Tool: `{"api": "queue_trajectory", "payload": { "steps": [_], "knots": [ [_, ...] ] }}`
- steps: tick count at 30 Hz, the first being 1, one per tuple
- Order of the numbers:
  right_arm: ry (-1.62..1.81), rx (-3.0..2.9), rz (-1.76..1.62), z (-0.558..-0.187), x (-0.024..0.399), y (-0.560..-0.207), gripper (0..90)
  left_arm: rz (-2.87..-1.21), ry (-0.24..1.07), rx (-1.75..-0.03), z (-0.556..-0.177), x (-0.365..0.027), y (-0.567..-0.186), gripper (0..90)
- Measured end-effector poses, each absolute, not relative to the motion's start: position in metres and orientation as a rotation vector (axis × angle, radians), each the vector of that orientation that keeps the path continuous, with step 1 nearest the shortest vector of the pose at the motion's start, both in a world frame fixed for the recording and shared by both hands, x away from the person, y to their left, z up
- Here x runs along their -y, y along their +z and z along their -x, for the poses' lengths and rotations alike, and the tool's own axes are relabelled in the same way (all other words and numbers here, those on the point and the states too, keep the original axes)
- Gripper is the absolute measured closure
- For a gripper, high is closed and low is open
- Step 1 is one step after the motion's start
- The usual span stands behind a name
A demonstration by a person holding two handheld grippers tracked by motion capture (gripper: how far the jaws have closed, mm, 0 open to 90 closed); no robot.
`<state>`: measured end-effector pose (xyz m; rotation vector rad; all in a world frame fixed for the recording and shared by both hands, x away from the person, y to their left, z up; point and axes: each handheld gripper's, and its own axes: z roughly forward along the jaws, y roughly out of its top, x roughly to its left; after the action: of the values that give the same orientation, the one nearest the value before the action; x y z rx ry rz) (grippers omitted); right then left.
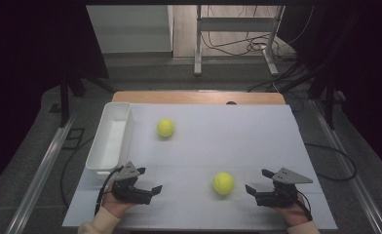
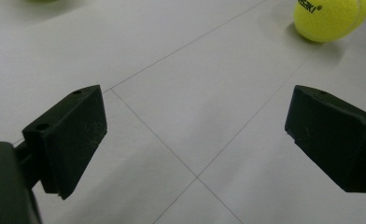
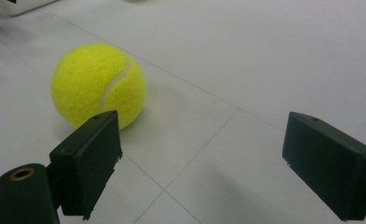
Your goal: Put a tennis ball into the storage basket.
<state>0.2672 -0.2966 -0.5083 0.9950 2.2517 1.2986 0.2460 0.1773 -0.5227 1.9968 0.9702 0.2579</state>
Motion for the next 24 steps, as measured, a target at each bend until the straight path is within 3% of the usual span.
{"api": "queue_trajectory", "payload": {
  "steps": [24],
  "knots": [
    [1.289, -2.255, -0.991, -0.2701, 0.2973, -0.5112, 12.7, -2.000, 0.249, -0.970, -0.2505, -0.1708, -0.5210, 6.7]
  ]
}}
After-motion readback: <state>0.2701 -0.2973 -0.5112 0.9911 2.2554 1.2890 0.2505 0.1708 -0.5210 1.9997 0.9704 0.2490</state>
